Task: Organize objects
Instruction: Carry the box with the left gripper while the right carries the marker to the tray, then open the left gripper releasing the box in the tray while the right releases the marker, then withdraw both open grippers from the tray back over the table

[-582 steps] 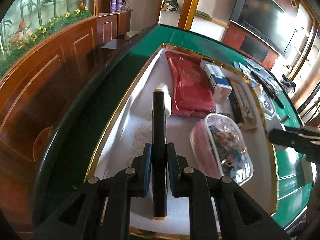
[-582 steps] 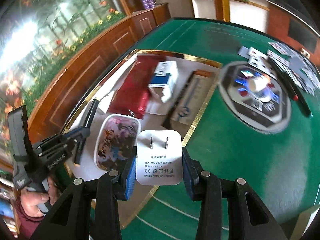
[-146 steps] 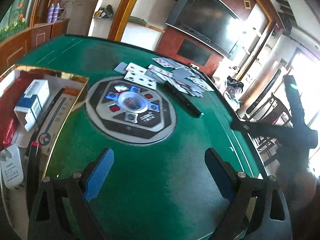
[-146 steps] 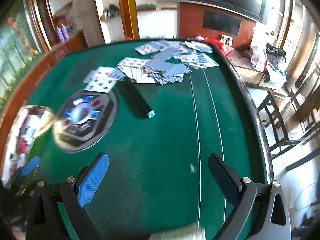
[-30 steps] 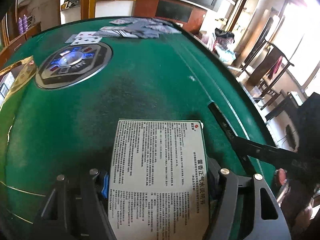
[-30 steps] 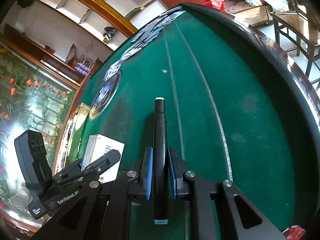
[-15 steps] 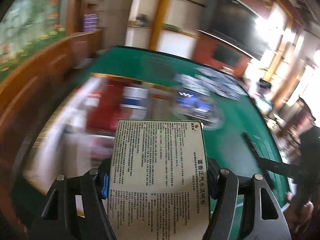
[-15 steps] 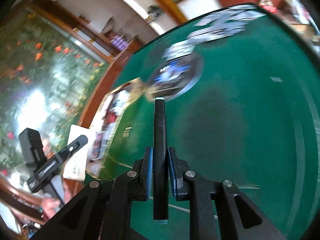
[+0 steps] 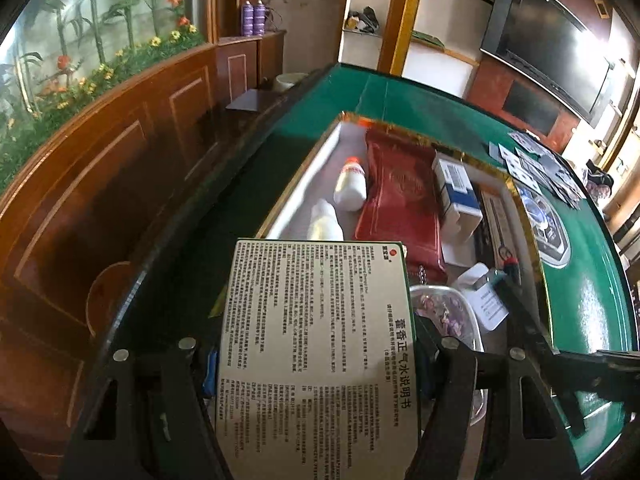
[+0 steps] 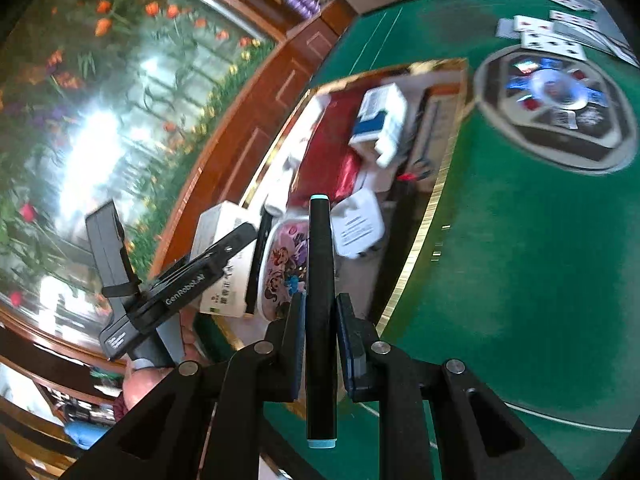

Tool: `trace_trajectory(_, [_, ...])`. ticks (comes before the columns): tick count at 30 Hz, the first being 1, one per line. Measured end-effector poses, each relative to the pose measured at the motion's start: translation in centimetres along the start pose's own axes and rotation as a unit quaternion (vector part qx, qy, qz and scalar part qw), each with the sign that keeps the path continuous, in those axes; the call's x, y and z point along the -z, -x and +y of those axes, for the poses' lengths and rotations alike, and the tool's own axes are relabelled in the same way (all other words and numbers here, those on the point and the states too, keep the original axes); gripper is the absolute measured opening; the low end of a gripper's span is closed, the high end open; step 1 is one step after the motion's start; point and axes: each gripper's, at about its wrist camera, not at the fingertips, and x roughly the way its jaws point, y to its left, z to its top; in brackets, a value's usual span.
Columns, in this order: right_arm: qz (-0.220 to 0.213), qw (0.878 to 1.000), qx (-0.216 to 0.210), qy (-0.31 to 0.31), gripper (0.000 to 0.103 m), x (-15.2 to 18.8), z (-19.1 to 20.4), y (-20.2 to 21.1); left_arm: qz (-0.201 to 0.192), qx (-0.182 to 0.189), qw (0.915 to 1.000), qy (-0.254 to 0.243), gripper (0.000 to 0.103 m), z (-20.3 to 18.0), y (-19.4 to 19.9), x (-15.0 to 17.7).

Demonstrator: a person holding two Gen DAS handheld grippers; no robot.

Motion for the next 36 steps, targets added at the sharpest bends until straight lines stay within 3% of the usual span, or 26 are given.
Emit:
trace_trajectory(6, [0.003,0.997,0.068,0.045,0.019,0.7,2.3,-2.5,-0.009,-0.001,1.0,-0.004,0.07,0.0,-0.1,0.3])
trace_trajectory(12, [-0.018,0.985,0.141,0.097,0.022,1.3,4.0,-2.9,-0.024,-0.003,0.9997,-0.01,0.073,-0.2,0.2,0.5])
trace_trajectory(15, [-0.033,0.981,0.153,0.114,0.042,1.6,4.5,-2.3,-0.061,-0.003,0.9981,-0.011,0.082,-0.2,1.9,0.7])
trace_trajectory(17, [-0.057,0.975,0.164,0.136,0.059,1.9,5.3,-1.4,-0.106,-0.016,0.9942,-0.007,0.088,-0.4,3.8,0.9])
trace_trajectory(18, [-0.068,0.972,0.17,0.145,0.063,2.1,5.8,-1.0,-0.13,-0.026,0.9911,-0.005,0.092,-0.5,4.9,1.1])
trace_trajectory(20, [-0.098,0.963,0.19,0.166,0.078,2.5,6.7,-0.1,-0.179,-0.05,0.9826,0.003,0.101,-0.7,7.3,1.6])
trace_trajectory(23, [-0.148,0.944,0.226,0.192,0.093,3.3,7.8,1.5,-0.237,-0.066,0.9692,0.008,0.103,-1.2,10.6,2.6])
trace_trajectory(25, [-0.179,0.927,0.255,0.209,0.095,3.8,8.4,2.2,-0.26,-0.065,0.9634,0.003,0.103,-1.8,12.3,3.1])
trace_trajectory(27, [-0.2,0.915,0.275,0.218,0.097,4.3,8.5,2.9,-0.265,-0.052,0.9628,-0.003,0.103,-2.4,13.5,3.4])
trace_trajectory(31, [-0.221,0.907,0.285,0.217,0.102,4.9,8.1,4.1,-0.253,0.003,0.9674,0.003,0.103,-3.1,14.3,4.3])
trace_trajectory(36, [-0.232,0.906,0.287,0.205,0.103,5.8,6.8,5.7,-0.224,-0.005,0.9739,0.039,0.103,-3.4,13.3,5.9])
